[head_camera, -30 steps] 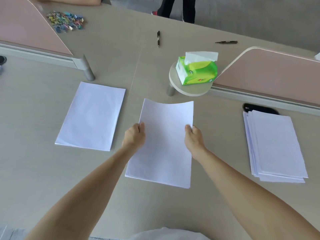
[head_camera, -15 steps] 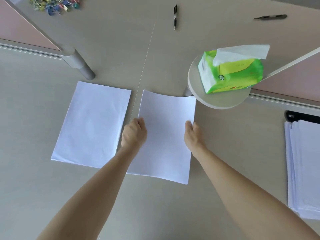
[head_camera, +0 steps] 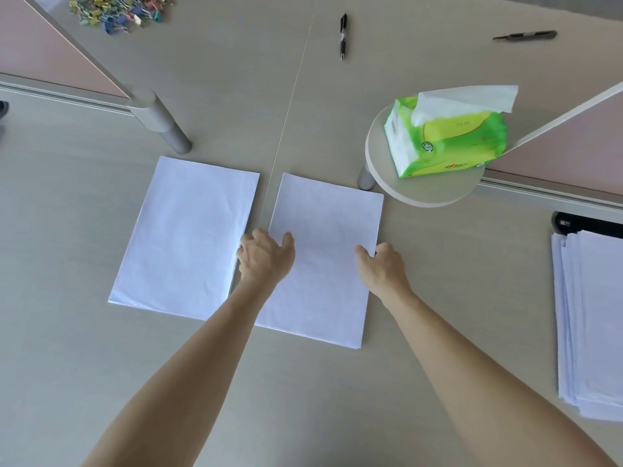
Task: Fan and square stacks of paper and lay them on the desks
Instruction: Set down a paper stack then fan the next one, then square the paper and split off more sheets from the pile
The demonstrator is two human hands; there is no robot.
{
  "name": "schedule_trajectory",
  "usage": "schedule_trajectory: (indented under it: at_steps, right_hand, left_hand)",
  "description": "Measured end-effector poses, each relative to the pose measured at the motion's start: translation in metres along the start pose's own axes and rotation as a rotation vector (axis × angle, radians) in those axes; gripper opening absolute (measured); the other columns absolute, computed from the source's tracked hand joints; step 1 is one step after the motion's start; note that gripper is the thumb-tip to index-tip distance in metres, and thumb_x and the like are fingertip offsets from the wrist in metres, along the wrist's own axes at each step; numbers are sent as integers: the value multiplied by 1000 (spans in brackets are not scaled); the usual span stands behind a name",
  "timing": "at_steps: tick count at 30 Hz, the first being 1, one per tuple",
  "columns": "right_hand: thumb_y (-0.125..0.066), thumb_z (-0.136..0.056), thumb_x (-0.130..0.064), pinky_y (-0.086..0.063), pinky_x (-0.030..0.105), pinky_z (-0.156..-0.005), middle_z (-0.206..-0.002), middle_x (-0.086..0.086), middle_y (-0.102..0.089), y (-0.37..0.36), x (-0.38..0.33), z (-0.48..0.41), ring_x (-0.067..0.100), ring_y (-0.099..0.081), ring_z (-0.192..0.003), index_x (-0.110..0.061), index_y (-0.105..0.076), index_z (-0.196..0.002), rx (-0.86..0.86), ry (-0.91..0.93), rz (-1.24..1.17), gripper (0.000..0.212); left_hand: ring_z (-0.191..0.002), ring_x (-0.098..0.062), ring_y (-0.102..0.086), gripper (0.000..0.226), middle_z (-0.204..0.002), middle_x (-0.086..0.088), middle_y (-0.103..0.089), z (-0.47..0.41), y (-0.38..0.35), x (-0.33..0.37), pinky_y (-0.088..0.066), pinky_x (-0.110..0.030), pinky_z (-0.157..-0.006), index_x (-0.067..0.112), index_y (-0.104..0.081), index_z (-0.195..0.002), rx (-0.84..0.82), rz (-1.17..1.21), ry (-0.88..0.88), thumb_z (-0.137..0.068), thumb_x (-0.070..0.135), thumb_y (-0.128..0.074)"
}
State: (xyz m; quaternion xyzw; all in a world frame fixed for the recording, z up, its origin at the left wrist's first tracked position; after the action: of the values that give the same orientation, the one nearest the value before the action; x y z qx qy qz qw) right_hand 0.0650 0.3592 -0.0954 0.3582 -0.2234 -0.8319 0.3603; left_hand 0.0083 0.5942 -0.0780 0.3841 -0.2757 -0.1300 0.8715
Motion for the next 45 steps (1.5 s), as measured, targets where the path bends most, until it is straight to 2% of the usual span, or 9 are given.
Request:
schedule_trajectory:
  at_steps: [11,18,20,22,25,28,34,37,45]
  right_hand:
    - [-49,-90,-39,-29,30,-52,-97,2,-39,-5,0,12,15,-39,-61,-15,-37,-95,-120,-36,-234,27]
    - [-51,-91,-36,-22,30,-53,-66,-1,-29,22,0,28,20,-27,-57,-19,-28,-64,-76,24,-284,39]
    - [-53,-83,-42,-30,30,-60,-66,4,-35,42,8,38,21,-34,-61,-20,-35,-65,-41,36,-347,34]
    - [-57,-75,-44,-43,35,-66,-65,4,-47,66,24,49,22,-46,-64,-20,-50,-67,13,23,-437,26]
    - [-58,-86,-17,-48,31,-65,-66,9,-52,104,49,80,24,-51,-60,-13,-55,-63,76,28,-588,23]
    - [-54,-89,-3,-44,28,-59,-68,12,-53,141,87,111,23,-50,-56,-6,-58,-71,111,16,-690,19]
    - [-51,-85,-1,-37,27,-57,-70,12,-50,207,168,162,21,-46,-56,-5,-56,-80,195,-39,-779,7]
    - [-54,-87,-7,-44,27,-59,-72,10,-55,234,210,177,22,-52,-62,-5,-60,-79,242,-54,-809,10]
    - [-59,-87,-15,-52,29,-71,-79,7,-62,307,302,158,23,-59,-72,-8,-64,-85,311,-81,-791,8]
  left_hand:
    - [-127,-37,-37,58,-136,-12,-41,5,2,-6,-38,-41,-84,8,-46,-136,-33,55,70,-91,45,-45]
    - [-126,-38,-39,63,-136,-13,-42,23,13,1,-40,-50,-101,9,-42,-136,-10,-4,35,-89,51,-46]
    - [-126,-34,-43,65,-137,-10,-45,37,16,6,-42,-46,-100,15,-42,-140,-27,55,-31,-88,53,-46]
    - [-108,-27,-57,53,-119,-3,-58,56,14,14,-48,-36,-86,22,-52,-128,-105,148,-112,-86,53,-47]
    - [-73,-21,-57,36,-82,3,-61,99,4,31,-44,-30,-69,15,-63,-92,-302,322,-231,-84,48,-51]
    - [-64,-20,-54,33,-77,-2,-64,150,-13,46,-45,-28,-67,4,-67,-92,-444,351,-267,-90,35,-55]
    - [-64,-20,-56,21,-79,-1,-64,240,-54,88,-45,-29,-68,12,-66,-90,-614,308,-359,-89,31,-58]
    - [-66,-19,-57,23,-80,-1,-64,275,-76,105,-46,-28,-68,12,-66,-95,-668,303,-375,-93,32,-57]
    - [-79,-25,-58,23,-92,-4,-59,311,-161,156,-52,-36,-79,12,-60,-102,-647,373,-263,-95,34,-58]
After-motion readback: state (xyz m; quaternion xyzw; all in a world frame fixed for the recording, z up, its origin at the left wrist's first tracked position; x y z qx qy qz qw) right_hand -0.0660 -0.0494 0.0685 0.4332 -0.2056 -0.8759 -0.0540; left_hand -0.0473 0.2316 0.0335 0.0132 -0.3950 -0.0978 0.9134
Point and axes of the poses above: each hand's wrist, its own z-axis away from the middle knuckle, its own y-axis out of the back of the hand, x = y × z, the point moved 6 cm from there along -z, towards the middle knuckle
